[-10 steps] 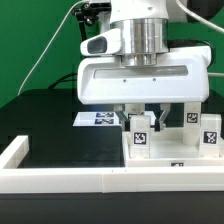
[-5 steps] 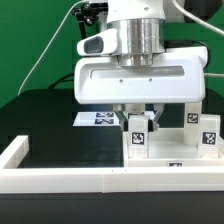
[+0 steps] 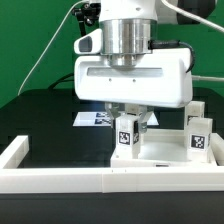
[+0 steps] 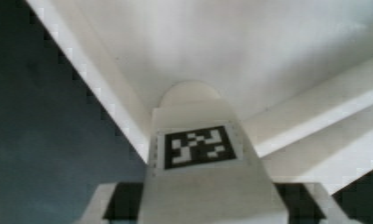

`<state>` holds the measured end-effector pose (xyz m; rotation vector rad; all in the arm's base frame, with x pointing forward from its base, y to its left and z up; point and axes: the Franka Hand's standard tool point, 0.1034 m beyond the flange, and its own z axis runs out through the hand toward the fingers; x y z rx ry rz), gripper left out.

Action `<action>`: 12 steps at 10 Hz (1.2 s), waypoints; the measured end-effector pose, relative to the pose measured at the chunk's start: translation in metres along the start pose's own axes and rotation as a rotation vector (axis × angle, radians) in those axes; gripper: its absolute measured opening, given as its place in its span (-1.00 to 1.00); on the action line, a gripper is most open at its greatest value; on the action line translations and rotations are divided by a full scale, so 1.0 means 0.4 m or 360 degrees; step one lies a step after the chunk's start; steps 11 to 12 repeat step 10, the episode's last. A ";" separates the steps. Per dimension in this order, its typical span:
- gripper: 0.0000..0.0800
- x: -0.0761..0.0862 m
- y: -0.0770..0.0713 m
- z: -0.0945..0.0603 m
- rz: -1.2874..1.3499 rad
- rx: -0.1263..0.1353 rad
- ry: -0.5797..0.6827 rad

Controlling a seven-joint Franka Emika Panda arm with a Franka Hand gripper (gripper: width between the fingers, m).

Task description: Assemble square table

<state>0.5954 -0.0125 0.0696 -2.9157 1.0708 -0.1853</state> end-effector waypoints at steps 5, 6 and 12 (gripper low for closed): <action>0.41 0.000 0.003 0.001 0.0017 -0.0003 0.0000; 0.56 0.000 0.003 0.001 0.0017 -0.0003 0.0000; 0.62 0.000 0.003 0.001 0.0017 -0.0003 0.0000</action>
Offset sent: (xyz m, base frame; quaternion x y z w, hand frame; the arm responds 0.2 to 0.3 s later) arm 0.0000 0.0000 0.0000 0.0000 0.0000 0.0000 1.0000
